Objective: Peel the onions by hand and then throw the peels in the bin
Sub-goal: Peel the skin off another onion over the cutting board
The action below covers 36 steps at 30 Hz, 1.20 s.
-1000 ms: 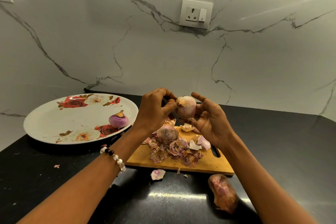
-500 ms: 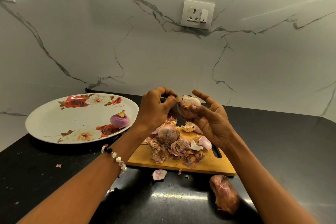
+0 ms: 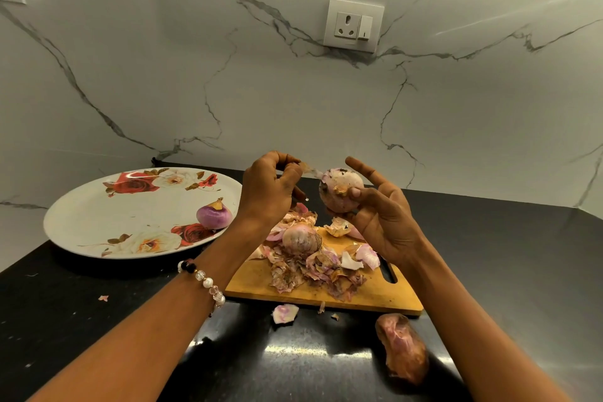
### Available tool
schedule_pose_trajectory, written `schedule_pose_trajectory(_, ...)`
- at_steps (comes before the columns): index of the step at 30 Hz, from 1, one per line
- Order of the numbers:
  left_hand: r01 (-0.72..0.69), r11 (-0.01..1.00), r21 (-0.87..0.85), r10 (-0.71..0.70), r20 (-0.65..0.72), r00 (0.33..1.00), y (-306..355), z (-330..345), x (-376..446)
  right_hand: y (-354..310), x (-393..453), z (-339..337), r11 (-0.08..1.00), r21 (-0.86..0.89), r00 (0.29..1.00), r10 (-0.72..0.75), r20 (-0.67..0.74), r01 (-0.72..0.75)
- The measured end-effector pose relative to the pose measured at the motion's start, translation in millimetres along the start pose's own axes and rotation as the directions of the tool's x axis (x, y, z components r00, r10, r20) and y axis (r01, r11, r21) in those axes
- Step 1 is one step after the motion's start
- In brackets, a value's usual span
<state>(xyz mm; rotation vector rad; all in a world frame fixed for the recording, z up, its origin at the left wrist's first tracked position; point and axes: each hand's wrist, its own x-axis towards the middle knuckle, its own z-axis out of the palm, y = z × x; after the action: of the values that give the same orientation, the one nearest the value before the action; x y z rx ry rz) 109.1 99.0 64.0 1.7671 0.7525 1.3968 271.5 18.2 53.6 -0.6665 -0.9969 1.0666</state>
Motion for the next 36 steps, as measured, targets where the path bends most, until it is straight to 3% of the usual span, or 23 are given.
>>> schedule_pose_trajectory(7, 0.047, 0.999, -0.022, -0.047, -0.043, 0.998, -1, 1, 1, -1, -2, 0, 1.000, 0.008, 0.999, -0.005, 0.032, 0.005)
schedule_pose_trajectory(12, 0.168, 0.979, -0.119, -0.188, -0.182, 0.965, -8, -16, 13, -9, -2, -5, 0.997, 0.069, 0.999, -0.032, 0.035, 0.029)
schedule_pose_trajectory(15, 0.150, 0.988, -0.035, -0.154, -0.179, 0.972, -11, -21, 15, -10, -1, -6, 0.998, 0.060, 0.999, -0.031, 0.038, 0.029)
schedule_pose_trajectory(19, -0.006, 0.985, 0.173, 0.019, -0.073, 0.997, -6, -12, 8, -7, -2, -5, 0.999, 0.045, 0.999, -0.019, 0.046, 0.017)
schedule_pose_trajectory(23, -0.202, 0.919, 0.340, 0.230, -0.044, 0.972, 0, -10, 6, -6, -1, -3, 0.999, 0.030, 0.999, -0.017, 0.028, 0.016)
schedule_pose_trajectory(27, -0.336, 0.864, 0.375, 0.372, -0.027, 0.928, 5, -9, 3, -6, -2, -4, 1.000, 0.020, 1.000, -0.014, -0.001, 0.014)
schedule_pose_trajectory(32, -0.571, 0.761, 0.308, 0.539, 0.189, 0.821, 10, -5, 1, -5, -2, -3, 1.000, 0.017, 1.000, 0.007, -0.015, -0.007)
schedule_pose_trajectory(36, -0.612, 0.700, 0.368, 0.572, 0.224, 0.789, 5, -2, 0, -4, -2, -2, 1.000, 0.016, 1.000, 0.017, 0.005, -0.018)
